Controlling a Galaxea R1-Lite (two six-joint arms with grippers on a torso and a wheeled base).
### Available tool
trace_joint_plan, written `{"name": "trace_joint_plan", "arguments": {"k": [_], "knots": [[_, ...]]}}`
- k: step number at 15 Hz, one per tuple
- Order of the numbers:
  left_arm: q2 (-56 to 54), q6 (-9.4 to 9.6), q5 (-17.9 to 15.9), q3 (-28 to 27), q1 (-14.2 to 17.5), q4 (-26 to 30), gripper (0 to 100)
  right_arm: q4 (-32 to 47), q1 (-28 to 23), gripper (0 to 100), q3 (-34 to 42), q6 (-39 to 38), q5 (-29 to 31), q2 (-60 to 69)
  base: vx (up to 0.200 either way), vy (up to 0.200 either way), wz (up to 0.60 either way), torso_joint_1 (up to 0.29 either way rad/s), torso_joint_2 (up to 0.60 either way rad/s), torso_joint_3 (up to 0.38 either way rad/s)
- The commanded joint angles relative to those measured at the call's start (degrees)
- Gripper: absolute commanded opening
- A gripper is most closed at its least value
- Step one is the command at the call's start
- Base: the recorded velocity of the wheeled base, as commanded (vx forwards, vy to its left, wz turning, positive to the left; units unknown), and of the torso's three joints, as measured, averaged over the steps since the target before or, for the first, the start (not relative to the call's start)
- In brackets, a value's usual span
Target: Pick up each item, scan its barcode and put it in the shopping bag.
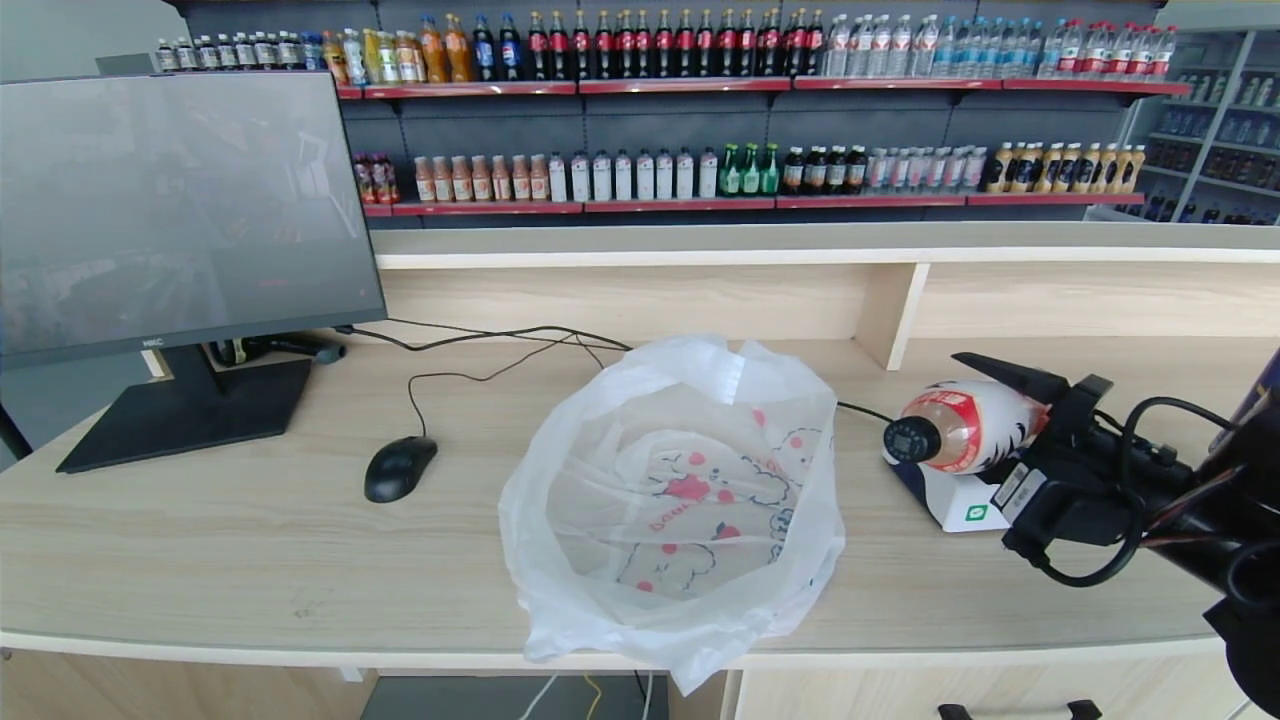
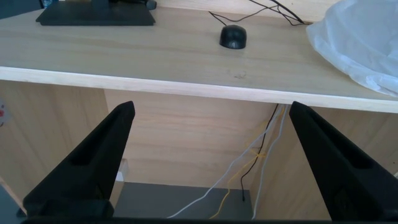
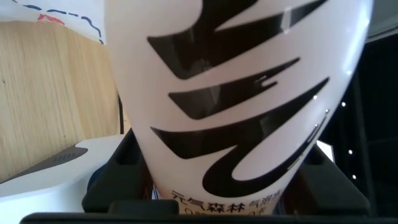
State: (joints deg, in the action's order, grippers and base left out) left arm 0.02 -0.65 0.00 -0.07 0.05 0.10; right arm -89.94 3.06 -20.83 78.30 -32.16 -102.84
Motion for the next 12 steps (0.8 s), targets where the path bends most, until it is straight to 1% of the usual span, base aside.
{"name": "trace_joint_plan", "arguments": {"k": [1,12], "knots": [[0.0,0.03,0.0,0.1,0.0,0.0,100,-0.1,-0.1,0,0.1,0.0,0.0,-0.4,0.000,0.000,0.00,0.000,0.00,0.000],[0.0,0.03,0.0,0.1,0.0,-0.1,100,-0.1,0.0,0,0.1,0.0,0.0,-1.2,0.000,0.000,0.00,0.000,0.00,0.000]]}}
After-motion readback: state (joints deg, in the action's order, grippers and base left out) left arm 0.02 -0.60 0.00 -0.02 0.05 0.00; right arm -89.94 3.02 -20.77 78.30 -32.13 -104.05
